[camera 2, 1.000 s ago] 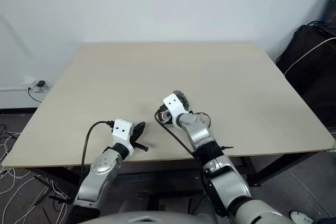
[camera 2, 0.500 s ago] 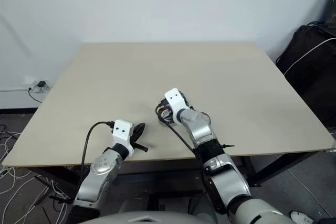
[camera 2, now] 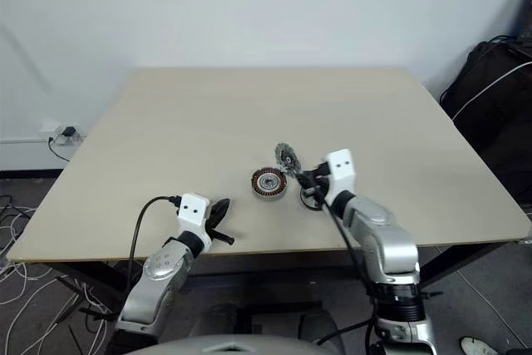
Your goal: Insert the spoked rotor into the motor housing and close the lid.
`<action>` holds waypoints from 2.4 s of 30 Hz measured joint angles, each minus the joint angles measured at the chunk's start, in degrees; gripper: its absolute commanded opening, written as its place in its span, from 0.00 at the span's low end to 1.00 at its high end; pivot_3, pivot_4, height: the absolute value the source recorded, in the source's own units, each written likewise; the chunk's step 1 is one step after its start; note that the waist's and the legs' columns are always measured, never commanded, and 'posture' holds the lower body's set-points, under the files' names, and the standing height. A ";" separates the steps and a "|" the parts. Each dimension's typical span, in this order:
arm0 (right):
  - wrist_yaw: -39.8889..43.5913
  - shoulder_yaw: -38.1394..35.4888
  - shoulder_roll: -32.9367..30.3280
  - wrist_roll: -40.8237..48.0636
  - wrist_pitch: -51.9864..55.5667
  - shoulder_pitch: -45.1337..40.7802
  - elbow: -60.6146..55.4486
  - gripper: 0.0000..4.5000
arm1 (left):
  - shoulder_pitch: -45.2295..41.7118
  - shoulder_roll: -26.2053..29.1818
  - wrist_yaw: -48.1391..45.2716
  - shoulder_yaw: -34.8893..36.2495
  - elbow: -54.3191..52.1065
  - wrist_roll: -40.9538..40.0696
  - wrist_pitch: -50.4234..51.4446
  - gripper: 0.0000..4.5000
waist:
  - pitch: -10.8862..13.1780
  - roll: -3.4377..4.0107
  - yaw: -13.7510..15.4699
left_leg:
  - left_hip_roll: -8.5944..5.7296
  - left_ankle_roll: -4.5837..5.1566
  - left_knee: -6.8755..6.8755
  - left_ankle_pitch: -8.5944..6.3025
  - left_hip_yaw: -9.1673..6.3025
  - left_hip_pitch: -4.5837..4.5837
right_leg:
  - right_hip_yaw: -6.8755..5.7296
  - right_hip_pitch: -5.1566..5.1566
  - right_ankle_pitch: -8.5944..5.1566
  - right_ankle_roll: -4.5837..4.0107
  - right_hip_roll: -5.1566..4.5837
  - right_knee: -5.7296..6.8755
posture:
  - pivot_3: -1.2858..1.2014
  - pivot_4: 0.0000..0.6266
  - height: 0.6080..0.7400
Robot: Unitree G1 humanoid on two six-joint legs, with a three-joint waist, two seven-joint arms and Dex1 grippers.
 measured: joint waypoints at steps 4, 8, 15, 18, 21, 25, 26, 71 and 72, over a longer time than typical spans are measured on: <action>-5.55 -5.90 2.34 1.14 1.36 0.22 4.19 0.78 | -0.32 0.23 -0.55 -0.01 0.00 0.01 0.30 0.00 | 0.00 0.02 -0.01 | 0.02 0.00 -0.01 0.00 0.01 -0.01 | 0.03 -0.03 0.00 -0.03 0.01 -0.01 | 0.52 0.00 1.00; -10.74 -11.81 6.40 4.80 2.47 -1.15 8.79 0.99 | -0.67 0.75 -0.82 0.05 0.00 0.02 0.75 0.00 | 0.01 0.07 -0.05 | 0.01 0.00 -0.01 0.01 0.04 -0.02 | 0.06 -0.04 -0.02 -0.06 0.09 -0.03 | 0.52 0.00 1.00; -16.53 -18.00 10.29 11.16 4.95 -4.65 12.88 0.99 | -0.58 0.79 -0.82 0.05 0.00 0.03 0.91 0.00 | 0.01 0.09 -0.05 | 0.01 0.01 -0.01 0.00 0.05 -0.02 | 0.07 -0.04 -0.02 -0.05 0.07 -0.02 | 0.52 0.00 1.00; -18.45 -19.81 11.07 13.57 6.41 -5.12 13.72 0.99 | -0.53 0.80 -0.79 0.05 0.00 0.03 0.93 0.00 | 0.00 0.14 -0.08 | 0.01 0.01 -0.01 0.00 0.06 -0.02 | 0.08 -0.04 -0.02 -0.05 0.05 -0.02 | 0.52 0.00 1.00; -20.48 -21.40 11.27 15.71 7.02 -5.83 14.84 0.99 | -0.45 0.78 -0.73 0.05 0.00 0.03 0.93 0.00 | 0.00 0.18 -0.16 | 0.01 0.01 -0.02 0.00 0.06 -0.01 | 0.08 -0.04 -0.02 -0.05 0.05 -0.02 | 0.52 0.00 1.00; -22.08 -22.45 11.30 18.26 8.04 -6.43 15.17 0.99 | -0.35 0.75 -0.63 0.03 0.00 0.03 0.95 0.00 | -0.01 0.25 -0.21 | 0.02 0.01 -0.02 0.01 0.05 -0.01 | 0.08 -0.04 -0.02 -0.06 0.05 -0.02 | 0.52 0.00 1.00; -22.29 -22.79 11.35 18.99 8.21 -6.47 15.29 0.99 | -0.35 0.75 -0.61 0.03 0.00 0.03 0.96 0.00 | -0.02 0.26 -0.21 | 0.02 0.01 -0.02 0.00 0.06 -0.02 | 0.08 -0.04 -0.02 -0.05 0.06 -0.02 | 0.52 0.00 1.00; -22.44 -24.04 5.58 48.09 24.13 5.70 11.60 0.10 | -0.70 0.57 -0.31 -1.15 0.00 0.20 1.41 0.00 | -0.49 0.63 0.20 | 0.07 0.09 -0.38 -0.04 0.02 -0.06 | 0.04 0.09 -0.02 -0.04 0.01 -0.75 | 0.52 0.00 1.00; -22.32 -23.09 5.75 48.80 25.24 6.15 11.13 0.10 | -0.70 0.56 -0.31 -1.17 0.00 0.20 1.41 0.00 | -0.48 0.62 0.12 | 0.11 0.09 -0.38 -0.04 0.02 -0.06 | 0.04 0.09 -0.02 -0.04 0.05 -0.76 | 0.52 0.00 1.00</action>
